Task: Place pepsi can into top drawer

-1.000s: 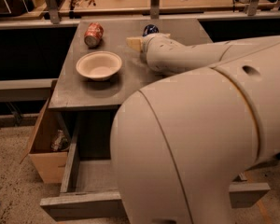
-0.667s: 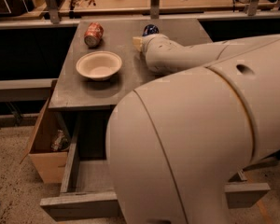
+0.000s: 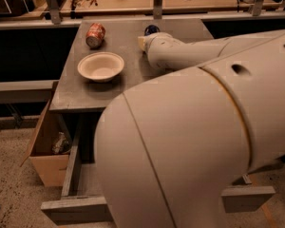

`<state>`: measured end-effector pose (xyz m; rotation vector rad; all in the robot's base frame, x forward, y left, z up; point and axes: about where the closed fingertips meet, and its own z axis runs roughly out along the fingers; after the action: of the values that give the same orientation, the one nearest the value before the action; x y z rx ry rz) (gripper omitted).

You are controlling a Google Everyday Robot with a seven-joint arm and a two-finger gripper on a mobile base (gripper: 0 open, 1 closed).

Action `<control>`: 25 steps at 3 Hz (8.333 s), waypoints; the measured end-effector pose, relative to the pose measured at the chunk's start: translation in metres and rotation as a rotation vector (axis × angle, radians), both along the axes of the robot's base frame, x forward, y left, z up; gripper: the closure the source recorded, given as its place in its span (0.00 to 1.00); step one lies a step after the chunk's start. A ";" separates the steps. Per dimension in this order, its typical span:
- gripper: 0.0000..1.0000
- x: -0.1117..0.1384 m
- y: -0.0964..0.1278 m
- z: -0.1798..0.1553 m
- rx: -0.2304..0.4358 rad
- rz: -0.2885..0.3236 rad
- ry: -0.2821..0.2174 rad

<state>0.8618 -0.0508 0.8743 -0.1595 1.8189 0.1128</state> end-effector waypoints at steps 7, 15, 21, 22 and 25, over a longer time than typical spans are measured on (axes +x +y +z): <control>1.00 -0.156 -0.043 0.052 0.074 0.503 0.196; 1.00 -0.420 -0.028 -0.005 0.521 0.792 0.745; 0.06 -0.401 -0.034 -0.147 0.193 0.192 1.029; 0.00 -0.393 -0.033 -0.154 0.196 0.160 1.030; 0.00 -0.358 -0.078 -0.112 0.293 0.102 0.911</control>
Offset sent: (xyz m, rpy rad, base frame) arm -0.1651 -0.0633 0.0469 0.1357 0.0639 0.4534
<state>0.5034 -0.1287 0.7625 0.0204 2.6665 0.5990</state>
